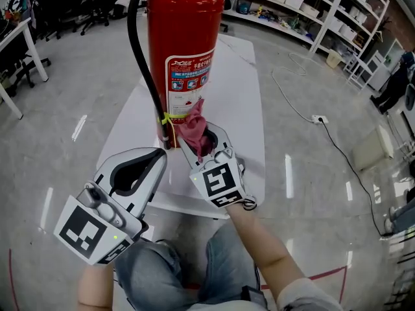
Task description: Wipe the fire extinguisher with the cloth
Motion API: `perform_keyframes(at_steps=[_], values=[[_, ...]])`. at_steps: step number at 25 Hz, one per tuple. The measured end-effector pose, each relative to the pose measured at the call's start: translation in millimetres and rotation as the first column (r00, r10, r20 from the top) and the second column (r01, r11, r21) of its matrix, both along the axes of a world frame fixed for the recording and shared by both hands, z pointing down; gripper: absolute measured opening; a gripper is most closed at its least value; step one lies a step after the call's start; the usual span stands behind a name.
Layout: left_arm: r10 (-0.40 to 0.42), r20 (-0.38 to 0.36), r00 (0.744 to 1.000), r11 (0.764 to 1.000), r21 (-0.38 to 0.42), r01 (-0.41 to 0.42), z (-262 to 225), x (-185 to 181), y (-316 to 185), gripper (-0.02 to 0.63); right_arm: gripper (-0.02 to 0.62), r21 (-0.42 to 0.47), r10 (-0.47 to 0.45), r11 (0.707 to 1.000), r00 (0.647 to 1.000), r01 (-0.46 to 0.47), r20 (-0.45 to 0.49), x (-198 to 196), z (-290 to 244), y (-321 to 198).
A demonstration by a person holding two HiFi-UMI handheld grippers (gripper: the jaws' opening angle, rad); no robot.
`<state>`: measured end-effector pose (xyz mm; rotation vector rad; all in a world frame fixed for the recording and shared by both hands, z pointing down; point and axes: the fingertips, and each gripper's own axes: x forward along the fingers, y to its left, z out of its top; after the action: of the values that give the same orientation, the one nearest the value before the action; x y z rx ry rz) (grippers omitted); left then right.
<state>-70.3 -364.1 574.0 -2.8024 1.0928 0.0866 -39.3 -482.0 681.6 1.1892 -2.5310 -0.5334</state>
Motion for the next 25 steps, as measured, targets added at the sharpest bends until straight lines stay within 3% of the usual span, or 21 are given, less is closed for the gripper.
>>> perform_keyframes(at_steps=[3, 9, 12, 16, 21, 25], values=[[0.000, 0.009, 1.000, 1.000, 0.000, 0.000, 2, 0, 1, 0.009, 0.160, 0.047, -0.023, 0.999, 0.999, 0.022, 0.024, 0, -36, 1], [-0.001, 0.014, 1.000, 1.000, 0.005, 0.001, 1, 2, 0, 0.009, 0.161, 0.288, -0.071, 0.957, 0.991, 0.035, 0.113, 2, -170, 6], [-0.003, 0.015, 1.000, 1.000, 0.006, 0.003, 1, 3, 1, 0.009, 0.163, 0.325, -0.098, 0.944, 0.988, 0.054, 0.121, -1, -180, 6], [-0.007, 0.022, 1.000, 1.000, 0.013, 0.006, 0, 6, 2, 0.009, 0.163, 0.245, -0.084, 0.968, 0.985, 0.045, 0.151, 2, -132, 5], [-0.023, 0.030, 0.999, 1.000, 0.021, 0.022, -2, 7, 4, 0.009, 0.163, 0.137, -0.045, 0.990, 0.997, 0.035, 0.066, 1, -66, 3], [-0.034, 0.026, 0.999, 0.999, 0.018, 0.033, 0, 6, 3, 0.009, 0.161, 0.049, -0.042, 0.998, 0.998, 0.039, 0.056, 2, -34, 0]])
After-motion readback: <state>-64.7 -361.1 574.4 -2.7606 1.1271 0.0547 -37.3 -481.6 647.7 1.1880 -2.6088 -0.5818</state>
